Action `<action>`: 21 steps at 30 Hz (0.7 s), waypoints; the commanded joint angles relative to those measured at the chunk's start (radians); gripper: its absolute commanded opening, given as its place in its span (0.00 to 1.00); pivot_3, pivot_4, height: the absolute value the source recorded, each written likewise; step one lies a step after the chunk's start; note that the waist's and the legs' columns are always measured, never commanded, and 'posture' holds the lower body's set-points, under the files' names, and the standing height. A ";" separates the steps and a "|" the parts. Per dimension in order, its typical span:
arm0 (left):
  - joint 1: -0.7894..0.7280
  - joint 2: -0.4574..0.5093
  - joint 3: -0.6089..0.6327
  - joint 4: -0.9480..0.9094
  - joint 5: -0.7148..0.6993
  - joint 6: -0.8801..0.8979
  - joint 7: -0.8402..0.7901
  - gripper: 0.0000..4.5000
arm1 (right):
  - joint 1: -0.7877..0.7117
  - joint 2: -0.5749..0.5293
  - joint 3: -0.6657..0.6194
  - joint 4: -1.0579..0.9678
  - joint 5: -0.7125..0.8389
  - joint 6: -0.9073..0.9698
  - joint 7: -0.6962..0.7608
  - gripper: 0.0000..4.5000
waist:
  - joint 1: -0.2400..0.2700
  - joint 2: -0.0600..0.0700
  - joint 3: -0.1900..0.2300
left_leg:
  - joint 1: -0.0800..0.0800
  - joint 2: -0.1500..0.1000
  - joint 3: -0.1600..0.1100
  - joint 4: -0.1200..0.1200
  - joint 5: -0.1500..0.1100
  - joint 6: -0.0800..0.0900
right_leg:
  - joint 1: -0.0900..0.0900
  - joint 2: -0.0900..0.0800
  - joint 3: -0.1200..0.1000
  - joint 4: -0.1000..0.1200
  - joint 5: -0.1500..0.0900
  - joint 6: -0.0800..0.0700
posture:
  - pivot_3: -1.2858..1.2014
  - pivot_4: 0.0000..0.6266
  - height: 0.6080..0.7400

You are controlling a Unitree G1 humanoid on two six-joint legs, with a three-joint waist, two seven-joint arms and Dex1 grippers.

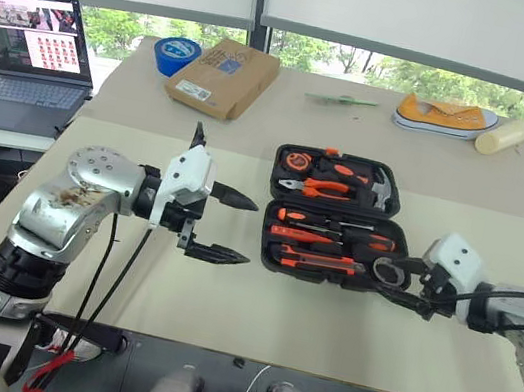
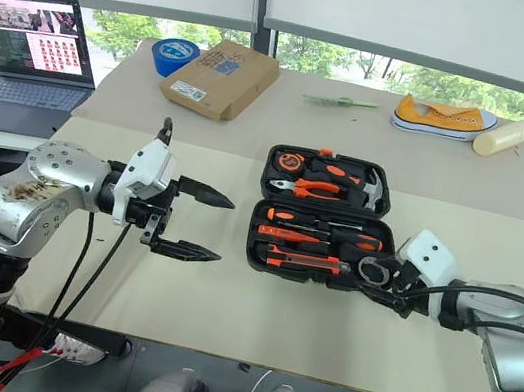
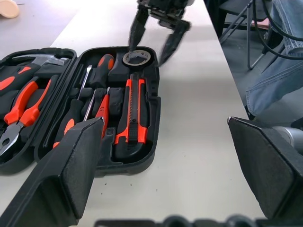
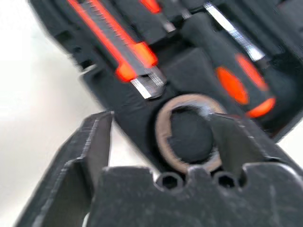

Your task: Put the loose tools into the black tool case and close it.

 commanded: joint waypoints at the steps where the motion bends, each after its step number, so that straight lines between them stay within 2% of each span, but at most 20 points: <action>1: -0.020 -0.020 0.000 0.061 0.051 -0.027 0.063 1.00 | -0.079 -0.026 -0.096 0.074 0.042 0.026 -0.004 0.81 | -0.001 0.000 0.000 | 0.000 0.000 0.000 0.000 0.000 0.000 | 0.000 0.000 0.000 0.000 0.000 0.000 | 0.52 0.24 0.96; 2: -0.020 -0.028 -0.004 0.082 0.068 -0.040 0.075 1.00 | -0.098 -0.025 -0.100 0.104 0.044 0.028 -0.006 0.81 | -0.001 0.000 0.000 | 0.000 0.000 0.000 0.000 0.000 0.000 | 0.000 0.000 0.001 0.000 0.000 0.000 | 0.52 0.24 0.96; 4: -0.037 -0.064 -0.041 0.194 0.165 -0.090 0.157 0.88 | -0.155 -0.020 -0.093 0.219 0.014 -0.019 -0.019 0.70 | -0.001 0.000 0.000 | 0.001 0.000 0.000 0.000 0.000 0.000 | 0.000 0.000 0.000 0.000 0.000 0.000 | 0.52 0.24 0.96; 5: -0.050 -0.086 -0.067 0.267 0.222 -0.123 0.201 0.85 | -0.182 -0.019 -0.079 0.280 -0.012 -0.056 -0.022 0.67 | -0.001 0.000 0.000 | 0.001 0.000 0.000 0.000 0.000 0.000 | 0.000 0.000 0.000 0.000 0.000 0.000 | 0.52 0.24 0.96; 9: -0.097 -0.170 -0.135 0.484 0.349 -0.239 0.280 0.52 | -0.252 -0.020 -0.001 0.483 -0.130 -0.241 -0.019 0.35 | 0.000 0.000 0.000 | 0.001 -0.003 0.001 0.000 0.000 0.000 | 0.001 0.000 0.000 0.000 0.000 0.000 | 0.52 0.24 0.96; 13: -0.150 -0.250 -0.164 0.585 0.398 -0.307 0.292 0.16 | -0.327 0.016 0.065 0.651 -0.211 -0.373 -0.031 0.03 | -0.003 0.000 0.000 | -0.003 -0.004 0.003 0.000 0.003 -0.005 | -0.002 -0.001 0.000 0.002 0.000 0.000 | 0.52 0.24 0.96; 15: -0.170 -0.282 -0.168 0.617 0.406 -0.321 0.293 0.03 | -0.364 0.049 0.080 0.707 -0.223 -0.400 -0.039 0.00 | -0.006 0.000 0.000 | -0.003 -0.003 0.003 0.000 0.004 -0.006 | -0.002 -0.001 0.000 0.002 0.000 0.001 | 0.52 0.24 0.96; 21: -0.187 -0.338 -0.169 0.630 0.402 -0.304 0.267 0.03 | -0.444 0.135 0.092 0.788 -0.248 -0.419 -0.080 0.00 | -0.016 0.000 0.000 | -0.003 -0.001 0.003 -0.001 0.004 -0.006 | -0.003 -0.001 0.001 0.002 0.000 0.001 | 0.52 0.24 0.96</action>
